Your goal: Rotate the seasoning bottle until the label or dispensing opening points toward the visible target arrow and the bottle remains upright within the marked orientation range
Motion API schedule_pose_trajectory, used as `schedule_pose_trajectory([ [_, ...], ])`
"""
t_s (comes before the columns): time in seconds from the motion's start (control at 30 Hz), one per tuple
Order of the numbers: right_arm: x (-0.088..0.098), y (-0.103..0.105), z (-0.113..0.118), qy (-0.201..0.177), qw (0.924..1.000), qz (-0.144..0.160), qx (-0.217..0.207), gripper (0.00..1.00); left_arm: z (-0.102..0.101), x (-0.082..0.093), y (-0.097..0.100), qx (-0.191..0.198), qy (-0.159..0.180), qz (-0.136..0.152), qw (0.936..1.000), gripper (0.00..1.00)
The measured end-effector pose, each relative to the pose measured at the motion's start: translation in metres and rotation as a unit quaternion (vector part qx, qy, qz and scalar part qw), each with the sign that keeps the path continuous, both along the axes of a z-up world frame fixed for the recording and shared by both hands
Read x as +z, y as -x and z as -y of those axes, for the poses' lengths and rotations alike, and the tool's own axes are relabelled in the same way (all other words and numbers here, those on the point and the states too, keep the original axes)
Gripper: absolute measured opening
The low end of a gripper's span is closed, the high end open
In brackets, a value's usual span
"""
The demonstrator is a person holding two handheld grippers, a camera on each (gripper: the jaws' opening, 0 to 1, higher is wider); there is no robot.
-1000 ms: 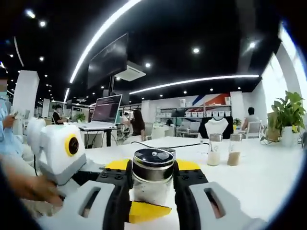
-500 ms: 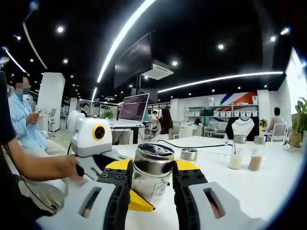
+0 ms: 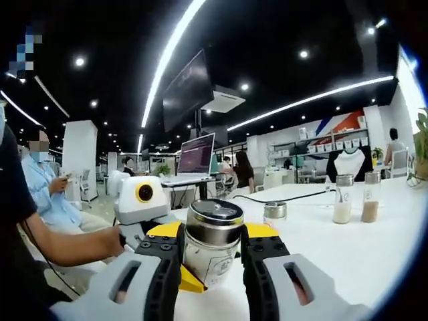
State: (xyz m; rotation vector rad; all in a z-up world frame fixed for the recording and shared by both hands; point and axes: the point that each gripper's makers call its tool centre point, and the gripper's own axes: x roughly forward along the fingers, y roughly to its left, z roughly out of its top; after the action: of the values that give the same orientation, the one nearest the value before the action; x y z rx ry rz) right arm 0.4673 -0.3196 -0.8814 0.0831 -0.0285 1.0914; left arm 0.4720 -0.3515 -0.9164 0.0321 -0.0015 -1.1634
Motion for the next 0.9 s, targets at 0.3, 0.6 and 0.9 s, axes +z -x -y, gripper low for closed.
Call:
schedule_pose_trajectory([
  [0.3, 0.001, 0.008, -0.004, -0.007, 0.9998, -0.011, 0.014, 0.32, 0.003, 0.003, 0.010, -0.026, 0.007, 0.012, 0.9996, 0.36],
  [0.6, 0.009, -0.004, -0.001, 0.015, 0.9975, 0.023, -0.065, 0.31, 0.005, 0.009, -0.002, 0.030, -0.008, 0.048, 0.9984, 0.37],
  [0.9, 0.005, -0.023, 0.004, 0.025, 0.9886, 0.029, -0.146, 0.31, 0.005, 0.001, -0.019, 0.105, -0.036, 0.064, 0.9917, 0.37],
])
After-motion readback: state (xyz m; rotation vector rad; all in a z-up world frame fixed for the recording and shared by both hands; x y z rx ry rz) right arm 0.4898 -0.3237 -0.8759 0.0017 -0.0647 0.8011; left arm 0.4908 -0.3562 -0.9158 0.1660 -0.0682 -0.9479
